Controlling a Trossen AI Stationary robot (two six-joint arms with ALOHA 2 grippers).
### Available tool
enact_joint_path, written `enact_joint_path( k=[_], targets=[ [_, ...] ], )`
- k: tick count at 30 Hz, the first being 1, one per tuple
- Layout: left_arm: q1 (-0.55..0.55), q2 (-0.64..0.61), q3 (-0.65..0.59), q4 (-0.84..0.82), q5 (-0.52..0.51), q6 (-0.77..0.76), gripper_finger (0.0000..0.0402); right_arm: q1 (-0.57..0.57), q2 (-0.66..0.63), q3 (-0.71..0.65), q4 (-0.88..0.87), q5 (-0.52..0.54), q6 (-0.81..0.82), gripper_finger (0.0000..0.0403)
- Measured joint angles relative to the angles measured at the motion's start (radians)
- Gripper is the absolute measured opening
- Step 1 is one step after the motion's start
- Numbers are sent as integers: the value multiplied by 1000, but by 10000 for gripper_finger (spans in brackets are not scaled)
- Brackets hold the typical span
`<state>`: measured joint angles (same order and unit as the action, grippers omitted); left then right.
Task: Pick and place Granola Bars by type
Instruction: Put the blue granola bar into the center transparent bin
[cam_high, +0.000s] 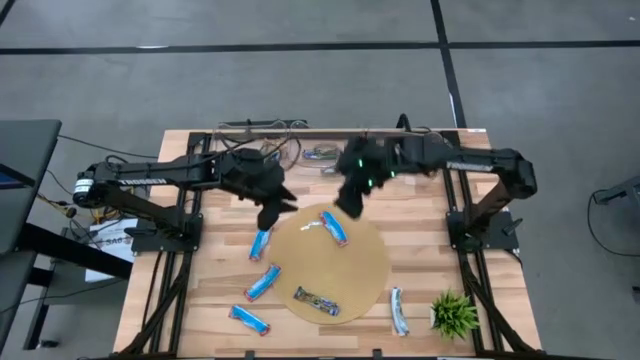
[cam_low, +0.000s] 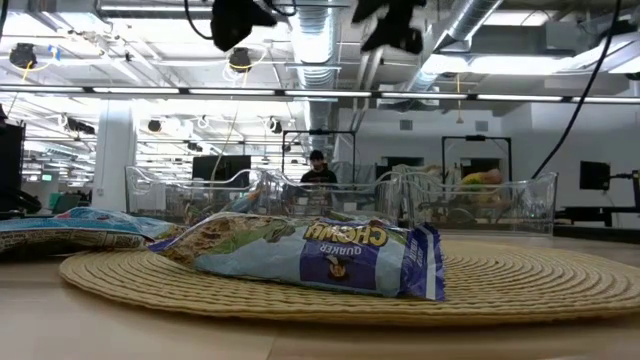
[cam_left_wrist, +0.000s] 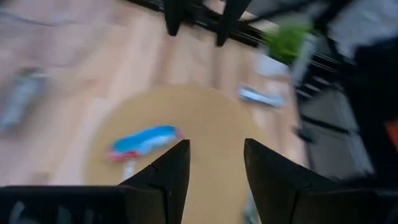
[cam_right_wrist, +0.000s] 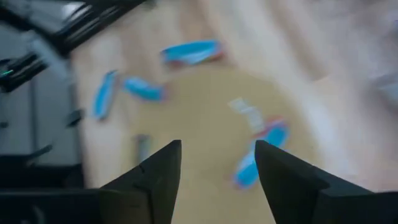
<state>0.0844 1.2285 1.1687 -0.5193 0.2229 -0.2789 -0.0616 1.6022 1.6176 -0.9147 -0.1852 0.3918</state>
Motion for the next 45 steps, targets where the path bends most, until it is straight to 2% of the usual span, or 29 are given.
enact_joint_path(
  k=[3,7,11,18,24,32,37,42,45],
  targets=[
    [-12,0,0,-45,99,40,143,109,4,1,0,12,100,189],
    [-43,0,0,-147,164,117,143,232,54,0,-8,39,233,185],
    [-83,0,0,-218,175,172,143,323,134,0,-8,53,327,186],
    [-141,0,0,-236,199,192,143,423,291,0,65,35,404,185],
    [-171,0,0,-247,217,192,143,460,418,21,114,3,420,182],
    [-189,1,0,-261,217,186,143,467,558,103,116,0,359,182],
    [-188,1,0,-261,214,163,143,467,619,127,119,-2,304,182],
    [-188,0,0,-277,213,153,143,467,676,156,123,-64,252,182],
    [-188,0,0,-281,208,152,143,467,697,172,121,-65,236,182]
  ],
)
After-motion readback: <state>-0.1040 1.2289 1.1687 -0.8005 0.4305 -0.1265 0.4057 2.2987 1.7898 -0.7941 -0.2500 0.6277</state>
